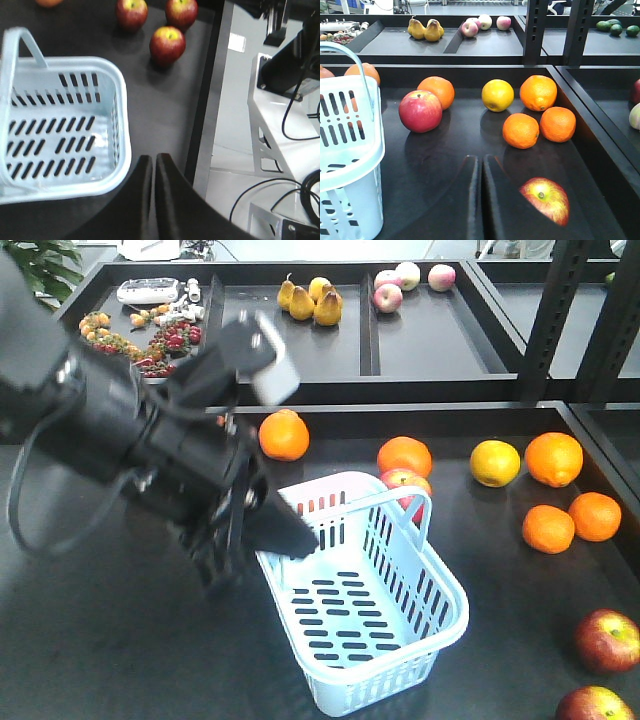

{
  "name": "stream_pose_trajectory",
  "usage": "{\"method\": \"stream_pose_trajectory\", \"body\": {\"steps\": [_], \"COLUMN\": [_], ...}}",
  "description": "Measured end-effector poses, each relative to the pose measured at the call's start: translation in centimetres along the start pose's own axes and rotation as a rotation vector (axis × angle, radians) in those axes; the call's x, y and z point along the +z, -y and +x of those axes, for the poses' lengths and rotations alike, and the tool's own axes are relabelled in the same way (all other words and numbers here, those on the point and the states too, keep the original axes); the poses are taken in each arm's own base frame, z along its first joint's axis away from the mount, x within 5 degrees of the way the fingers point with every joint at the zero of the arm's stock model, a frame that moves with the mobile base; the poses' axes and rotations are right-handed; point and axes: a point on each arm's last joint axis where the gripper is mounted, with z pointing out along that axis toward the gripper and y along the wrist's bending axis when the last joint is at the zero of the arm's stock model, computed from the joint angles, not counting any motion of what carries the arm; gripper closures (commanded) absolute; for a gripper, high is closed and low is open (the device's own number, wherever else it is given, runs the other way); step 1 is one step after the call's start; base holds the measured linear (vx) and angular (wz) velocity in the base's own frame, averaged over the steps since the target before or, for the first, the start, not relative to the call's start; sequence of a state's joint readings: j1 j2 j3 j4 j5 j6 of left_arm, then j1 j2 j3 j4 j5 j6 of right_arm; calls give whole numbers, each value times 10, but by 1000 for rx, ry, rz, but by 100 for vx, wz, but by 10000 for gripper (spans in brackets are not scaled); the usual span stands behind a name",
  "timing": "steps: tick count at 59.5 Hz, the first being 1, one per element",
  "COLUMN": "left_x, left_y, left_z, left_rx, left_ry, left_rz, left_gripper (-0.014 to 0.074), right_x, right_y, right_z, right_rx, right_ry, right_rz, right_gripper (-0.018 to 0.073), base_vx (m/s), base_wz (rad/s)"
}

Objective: Pick three apples into basket with both arms
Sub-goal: 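Open the left gripper, release the basket handle and withdraw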

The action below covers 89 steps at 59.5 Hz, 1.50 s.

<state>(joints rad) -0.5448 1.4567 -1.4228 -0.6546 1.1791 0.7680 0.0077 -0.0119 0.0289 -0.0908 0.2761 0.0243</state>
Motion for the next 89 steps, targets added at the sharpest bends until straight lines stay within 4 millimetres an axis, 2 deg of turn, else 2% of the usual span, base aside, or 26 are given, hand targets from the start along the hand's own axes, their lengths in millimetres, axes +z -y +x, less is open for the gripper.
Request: {"method": "stream_pose_trajectory", "body": {"steps": [17,25,42,51,60,65,73,89], "left_x": [27,25,18,35,47,50,49,49], "left_y": [6,16,28,24,23,23,22,22], "left_z": [58,83,145,188,219,227,227,227], "left_rx": [-155,-206,-256,-343,-510,-563,-589,-594], "left_ry": [38,126,299,281,275,277,294,301], "left_rz": [-59,-127,-389,-493,-532,-538,-548,-554], "left_gripper": [604,604,603,603,603,603,603,603], "right_x": [0,0,0,0,0,0,-1,-3], "right_y": [0,0,0,0,1,1,0,-1], "right_z": [0,0,0,0,-6,-10,-14,-23], "right_rx": [0,0,0,-2,-48,-56,-7,585], "right_ry": [0,0,0,1,72,113,161,246], "right_rz": [0,0,0,0,9,9,0,-87], "right_gripper": [551,551,551,551,551,551,551,551], "base_vx": [0,0,0,0,0,0,0,0], "base_wz": [0,0,0,0,0,0,0,0]}}
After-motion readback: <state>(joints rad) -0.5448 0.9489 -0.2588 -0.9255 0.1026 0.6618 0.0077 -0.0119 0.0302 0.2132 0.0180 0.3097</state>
